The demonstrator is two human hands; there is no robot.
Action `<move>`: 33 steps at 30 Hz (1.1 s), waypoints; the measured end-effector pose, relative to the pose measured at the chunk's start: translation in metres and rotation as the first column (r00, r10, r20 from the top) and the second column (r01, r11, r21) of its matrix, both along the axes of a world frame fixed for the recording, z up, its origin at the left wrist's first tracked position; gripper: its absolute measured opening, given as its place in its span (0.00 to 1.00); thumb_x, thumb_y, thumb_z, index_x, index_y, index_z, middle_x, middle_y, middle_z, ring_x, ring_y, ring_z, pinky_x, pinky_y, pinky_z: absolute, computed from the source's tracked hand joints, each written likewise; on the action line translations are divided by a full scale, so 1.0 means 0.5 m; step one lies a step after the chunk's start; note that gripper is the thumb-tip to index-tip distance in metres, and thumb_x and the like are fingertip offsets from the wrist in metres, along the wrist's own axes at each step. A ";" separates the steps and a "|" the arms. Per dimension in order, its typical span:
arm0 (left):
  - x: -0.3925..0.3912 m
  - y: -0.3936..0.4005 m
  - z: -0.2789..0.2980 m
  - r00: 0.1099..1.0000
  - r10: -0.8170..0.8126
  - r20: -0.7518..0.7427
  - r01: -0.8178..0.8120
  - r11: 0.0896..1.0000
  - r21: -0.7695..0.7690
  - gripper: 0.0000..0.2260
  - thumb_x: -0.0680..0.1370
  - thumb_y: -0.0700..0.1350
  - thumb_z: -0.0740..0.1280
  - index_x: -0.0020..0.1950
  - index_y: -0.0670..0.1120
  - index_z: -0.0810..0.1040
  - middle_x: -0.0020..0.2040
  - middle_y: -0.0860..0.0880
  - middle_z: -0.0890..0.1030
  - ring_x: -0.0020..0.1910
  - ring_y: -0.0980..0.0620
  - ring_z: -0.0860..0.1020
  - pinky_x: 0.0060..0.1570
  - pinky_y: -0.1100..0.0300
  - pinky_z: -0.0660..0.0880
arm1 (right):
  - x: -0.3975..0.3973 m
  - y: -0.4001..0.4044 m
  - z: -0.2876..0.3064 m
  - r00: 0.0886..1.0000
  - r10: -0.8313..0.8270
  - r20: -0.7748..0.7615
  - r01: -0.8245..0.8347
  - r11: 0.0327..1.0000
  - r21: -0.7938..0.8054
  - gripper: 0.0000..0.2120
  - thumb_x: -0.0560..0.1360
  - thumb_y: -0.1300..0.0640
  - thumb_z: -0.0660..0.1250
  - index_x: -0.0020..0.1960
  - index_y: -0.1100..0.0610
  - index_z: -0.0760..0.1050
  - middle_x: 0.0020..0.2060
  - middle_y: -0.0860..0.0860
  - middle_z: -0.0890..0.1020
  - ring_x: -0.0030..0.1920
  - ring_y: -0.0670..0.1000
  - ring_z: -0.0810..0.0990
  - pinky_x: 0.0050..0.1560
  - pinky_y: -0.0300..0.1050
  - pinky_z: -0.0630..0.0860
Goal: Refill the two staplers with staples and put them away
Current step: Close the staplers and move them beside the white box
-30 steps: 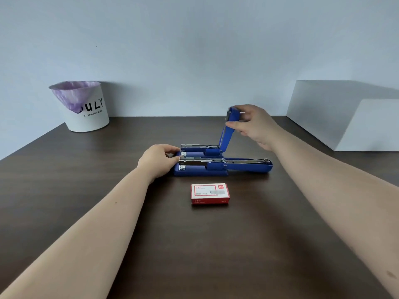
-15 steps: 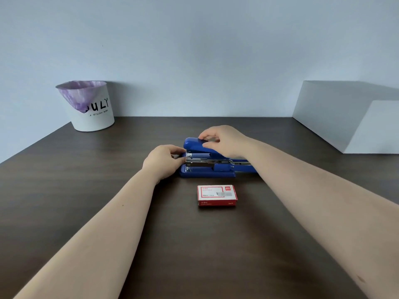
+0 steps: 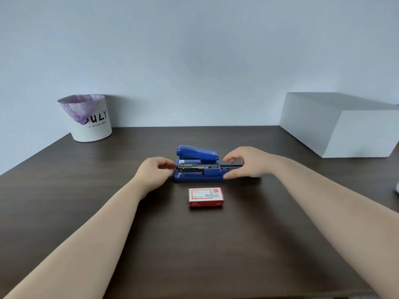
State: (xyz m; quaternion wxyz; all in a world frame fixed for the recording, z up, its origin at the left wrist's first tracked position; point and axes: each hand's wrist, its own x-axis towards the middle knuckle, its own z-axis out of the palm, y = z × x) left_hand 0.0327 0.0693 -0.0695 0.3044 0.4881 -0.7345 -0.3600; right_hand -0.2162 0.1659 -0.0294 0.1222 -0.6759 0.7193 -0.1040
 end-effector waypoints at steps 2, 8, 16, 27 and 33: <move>0.006 0.014 0.007 0.995 -0.074 0.060 0.072 0.997 0.038 0.16 0.72 0.36 0.63 0.55 0.51 0.81 0.50 0.47 0.82 0.49 0.50 0.78 0.52 0.60 0.73 | -0.004 0.003 -0.008 0.990 -0.028 -0.141 0.034 0.999 0.040 0.25 0.69 0.40 0.70 0.63 0.46 0.73 0.56 0.47 0.78 0.59 0.51 0.73 0.61 0.51 0.70; 0.010 0.026 0.005 0.938 -0.145 0.314 0.179 0.980 -0.081 0.19 0.71 0.50 0.72 0.61 0.51 0.78 0.57 0.49 0.80 0.56 0.50 0.77 0.62 0.55 0.72 | -0.002 0.008 -0.004 0.965 -0.070 -0.253 0.102 0.988 0.113 0.14 0.74 0.44 0.64 0.58 0.49 0.73 0.54 0.49 0.78 0.53 0.52 0.76 0.53 0.50 0.70; 0.008 0.009 0.005 0.954 -0.124 0.273 0.148 0.986 -0.070 0.19 0.69 0.52 0.74 0.59 0.50 0.79 0.53 0.48 0.81 0.52 0.50 0.78 0.54 0.59 0.73 | 0.018 -0.023 0.083 0.989 -0.112 -0.098 0.094 0.981 -0.170 0.23 0.64 0.51 0.78 0.55 0.54 0.75 0.49 0.50 0.78 0.46 0.51 0.75 0.46 0.44 0.71; 0.012 0.009 0.004 0.967 -0.130 0.220 0.146 0.988 -0.058 0.19 0.68 0.51 0.75 0.58 0.49 0.80 0.51 0.48 0.81 0.52 0.50 0.78 0.56 0.58 0.74 | 0.150 -0.065 0.065 0.981 0.193 -0.013 -0.190 0.948 -0.254 0.25 0.71 0.59 0.71 0.66 0.53 0.70 0.52 0.48 0.79 0.41 0.41 0.73 0.39 0.30 0.65; 0.014 0.004 0.008 0.966 -0.160 0.201 0.170 0.985 -0.031 0.19 0.68 0.49 0.75 0.58 0.48 0.81 0.48 0.50 0.80 0.53 0.51 0.79 0.56 0.58 0.73 | 0.169 -0.076 0.031 0.957 0.247 -0.151 -0.263 0.959 -0.103 0.16 0.74 0.58 0.67 0.61 0.57 0.76 0.49 0.50 0.81 0.41 0.48 0.72 0.42 0.40 0.65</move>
